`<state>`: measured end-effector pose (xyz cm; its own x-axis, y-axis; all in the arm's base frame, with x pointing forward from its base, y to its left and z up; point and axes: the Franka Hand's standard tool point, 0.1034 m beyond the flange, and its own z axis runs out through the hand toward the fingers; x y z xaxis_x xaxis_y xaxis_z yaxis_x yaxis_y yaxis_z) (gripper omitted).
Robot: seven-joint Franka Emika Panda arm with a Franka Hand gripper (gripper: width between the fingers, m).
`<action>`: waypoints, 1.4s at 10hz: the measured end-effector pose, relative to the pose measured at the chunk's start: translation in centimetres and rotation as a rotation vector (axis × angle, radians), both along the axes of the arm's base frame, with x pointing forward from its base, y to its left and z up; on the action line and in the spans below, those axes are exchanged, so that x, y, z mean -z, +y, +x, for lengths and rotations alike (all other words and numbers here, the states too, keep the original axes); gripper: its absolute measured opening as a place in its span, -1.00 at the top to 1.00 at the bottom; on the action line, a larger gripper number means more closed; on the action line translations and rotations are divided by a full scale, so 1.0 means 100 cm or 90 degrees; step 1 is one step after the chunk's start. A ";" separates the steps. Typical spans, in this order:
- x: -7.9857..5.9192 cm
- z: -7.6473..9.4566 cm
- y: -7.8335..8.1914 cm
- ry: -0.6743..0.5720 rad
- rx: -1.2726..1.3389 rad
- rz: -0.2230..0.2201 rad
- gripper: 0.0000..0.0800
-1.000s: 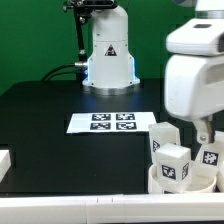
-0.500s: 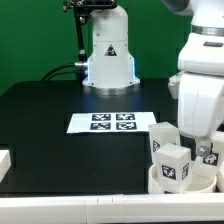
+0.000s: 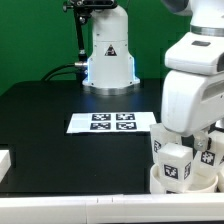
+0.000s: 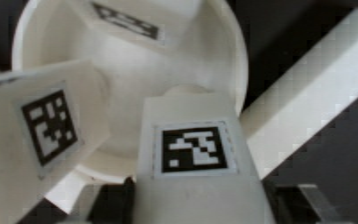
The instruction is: Assemble stool
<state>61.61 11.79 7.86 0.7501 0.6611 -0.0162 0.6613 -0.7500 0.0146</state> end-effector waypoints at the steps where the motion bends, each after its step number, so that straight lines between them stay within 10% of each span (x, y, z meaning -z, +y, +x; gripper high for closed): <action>1: -0.001 0.003 -0.008 -0.003 0.036 -0.002 0.16; 14: 0.001 0.006 0.003 -0.020 1.145 0.086 0.16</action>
Offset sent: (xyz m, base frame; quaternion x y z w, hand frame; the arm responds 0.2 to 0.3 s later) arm -0.0152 -0.0066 0.0021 0.0014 0.0725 0.5383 0.8396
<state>62.25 12.06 7.78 0.4742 -0.8804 -0.0099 -0.8759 -0.4706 -0.1064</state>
